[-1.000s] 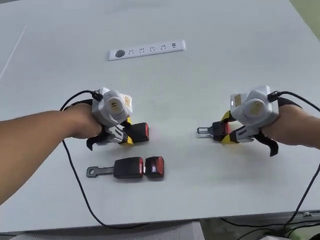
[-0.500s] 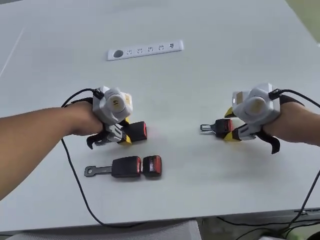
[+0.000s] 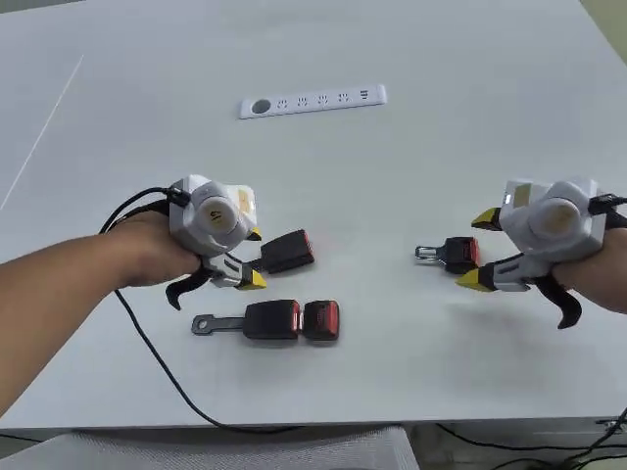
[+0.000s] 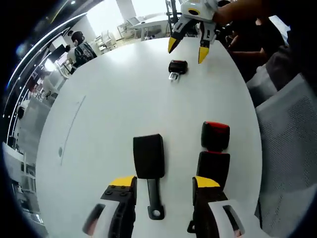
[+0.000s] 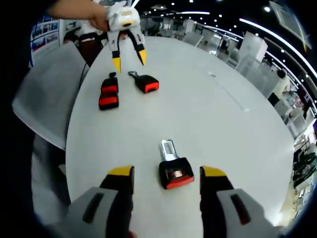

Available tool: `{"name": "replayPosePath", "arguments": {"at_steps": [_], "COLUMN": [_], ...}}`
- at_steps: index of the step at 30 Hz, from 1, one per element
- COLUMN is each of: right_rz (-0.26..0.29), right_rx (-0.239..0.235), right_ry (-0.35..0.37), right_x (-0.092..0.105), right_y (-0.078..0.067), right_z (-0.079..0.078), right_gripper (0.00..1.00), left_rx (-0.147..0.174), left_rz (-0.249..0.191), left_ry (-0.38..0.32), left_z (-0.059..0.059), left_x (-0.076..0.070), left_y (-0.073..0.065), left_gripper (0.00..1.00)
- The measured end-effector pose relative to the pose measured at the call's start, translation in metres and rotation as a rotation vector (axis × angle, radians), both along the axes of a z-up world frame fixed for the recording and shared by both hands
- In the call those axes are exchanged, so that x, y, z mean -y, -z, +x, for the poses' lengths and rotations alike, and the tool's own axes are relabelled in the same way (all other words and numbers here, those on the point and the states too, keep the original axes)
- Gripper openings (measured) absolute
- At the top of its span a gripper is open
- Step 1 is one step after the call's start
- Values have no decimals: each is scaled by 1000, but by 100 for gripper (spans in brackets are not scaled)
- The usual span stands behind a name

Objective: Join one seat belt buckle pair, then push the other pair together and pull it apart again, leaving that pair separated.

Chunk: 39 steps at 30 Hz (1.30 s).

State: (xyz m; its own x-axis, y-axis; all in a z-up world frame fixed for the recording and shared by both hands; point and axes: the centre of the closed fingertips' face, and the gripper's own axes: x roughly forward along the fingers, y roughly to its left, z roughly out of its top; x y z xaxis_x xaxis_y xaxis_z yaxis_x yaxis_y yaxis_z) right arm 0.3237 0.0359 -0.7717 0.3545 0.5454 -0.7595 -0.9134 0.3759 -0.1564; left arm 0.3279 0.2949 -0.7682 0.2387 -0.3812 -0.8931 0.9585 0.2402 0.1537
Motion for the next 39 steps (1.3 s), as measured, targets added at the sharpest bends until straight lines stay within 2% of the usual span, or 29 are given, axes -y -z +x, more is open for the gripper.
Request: {"name": "replayPosePath", "arguments": {"at_steps": [3,5,7,10,14,17,20,23,24,26,28,29,32,39], "right_rz": [47,70,91,110,140,142,156,170,172,173,169,167,164,177], "right_rx": [-1,19,14,19,19,27,25,15,13,5,21,43,52,45], "right_ry": [36,64,75,90,99,107,155,202,209,227,241,265,262,254], "right_x": [-5,-7,-10,-13,-15,-11,-1,7,9,12,15,19,19,12], "right_y": [-11,-18,-24,-31,-40,-44,-49,-49,-49,-48,-48,-49,-49,-49], "right_z": [-12,-15,-24,-34,-51,-61,-67,-70,-71,-74,-74,-71,-72,-72], "right_gripper": [56,60,62,65,70,76,80,86,88,93,98,100,100,100], "left_rx": [31,51,60,92,94,103,95,84,87,87,77,72,61,76], "left_rz": [-39,-70,-79,-105,-124,-144,-168,-173,-194,-209,-221,-226,-232,-239], "left_ry": [-49,-89,-126,-178,-243,-284,-322,-379,-405,-432,-450,-456,-481,-485], "left_z": [-15,-22,-29,-37,-51,-60,-70,-75,-77,-80,-82,-84,-88,-93], "left_x": [-8,-15,-23,-35,-54,-67,-82,-94,-97,-101,-102,-104,-107,-108], "left_y": [-12,-18,-21,-26,-29,-32,-31,-30,-33,-33,-32,-29,-24,-25], "left_gripper": [51,56,61,66,72,78,82,87,91,95,100,100,100,100]}}
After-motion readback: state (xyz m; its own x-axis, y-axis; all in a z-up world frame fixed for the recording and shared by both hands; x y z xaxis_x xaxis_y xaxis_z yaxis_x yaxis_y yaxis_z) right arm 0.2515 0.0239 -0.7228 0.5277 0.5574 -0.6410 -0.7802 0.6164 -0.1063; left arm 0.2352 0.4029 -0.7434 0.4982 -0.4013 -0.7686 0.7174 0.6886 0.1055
